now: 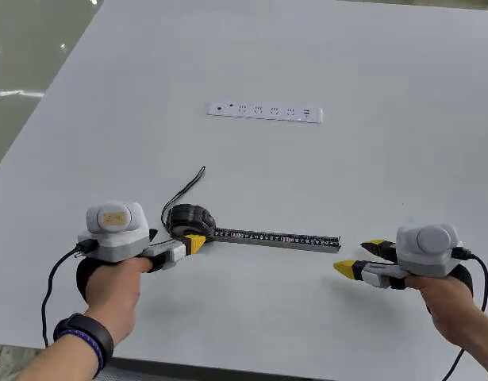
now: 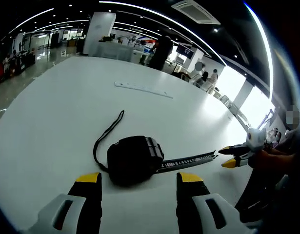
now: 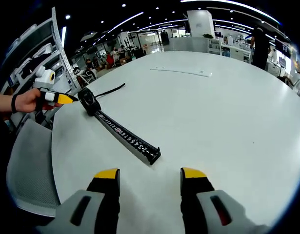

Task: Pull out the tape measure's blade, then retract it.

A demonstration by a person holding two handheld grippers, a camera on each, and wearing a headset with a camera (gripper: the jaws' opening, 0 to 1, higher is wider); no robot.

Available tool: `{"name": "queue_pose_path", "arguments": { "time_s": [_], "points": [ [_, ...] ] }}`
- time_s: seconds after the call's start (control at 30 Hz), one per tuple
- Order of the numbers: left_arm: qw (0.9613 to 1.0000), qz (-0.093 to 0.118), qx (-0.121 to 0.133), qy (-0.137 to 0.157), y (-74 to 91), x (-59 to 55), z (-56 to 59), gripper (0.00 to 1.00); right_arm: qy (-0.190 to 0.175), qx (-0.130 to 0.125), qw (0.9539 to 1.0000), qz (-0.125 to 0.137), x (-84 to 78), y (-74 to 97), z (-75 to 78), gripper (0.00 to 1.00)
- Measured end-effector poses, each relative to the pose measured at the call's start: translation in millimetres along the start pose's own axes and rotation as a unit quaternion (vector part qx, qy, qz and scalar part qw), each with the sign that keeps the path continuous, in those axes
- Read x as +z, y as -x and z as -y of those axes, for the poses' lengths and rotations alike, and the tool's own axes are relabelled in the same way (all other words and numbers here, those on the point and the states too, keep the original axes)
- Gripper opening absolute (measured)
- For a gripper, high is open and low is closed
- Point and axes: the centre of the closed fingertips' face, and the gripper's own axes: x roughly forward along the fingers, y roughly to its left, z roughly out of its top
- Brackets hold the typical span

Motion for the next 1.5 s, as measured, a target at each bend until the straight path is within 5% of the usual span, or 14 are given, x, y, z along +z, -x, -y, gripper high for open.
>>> {"name": "queue_pose_path", "arguments": {
  "time_s": [0.3, 0.87, 1.07, 1.27, 1.5],
  "points": [
    [0.9999, 0.0, 0.008, 0.013, -9.5, 5.3, 0.5, 0.59, 0.047, 0.02, 0.9984, -0.025, 8.8, -11.8, 2.5, 0.47],
    [0.9991, -0.002, 0.029, 0.032, -22.5, 5.0, 1.4, 0.59, 0.133, 0.071, 0.9856, -0.076, 11.5, -32.1, 3.1, 0.42],
    [0.9983, -0.004, 0.043, 0.039, -28.6, 5.7, 0.3, 0.59, 0.172, 0.093, 0.9765, -0.092, 11.5, -36.0, -2.7, 0.33],
    [0.997, -0.006, 0.062, 0.046, -32.8, 5.5, -2.3, 0.59, 0.229, 0.102, 0.9616, -0.11, 11.4, -38.3, -3.4, 0.19],
    [0.9957, -0.009, 0.075, 0.053, -35.4, 4.3, -2.9, 0.6, 0.253, 0.109, 0.9548, -0.113, 10.6, -39.4, -3.8, 0.16]
  ]
}}
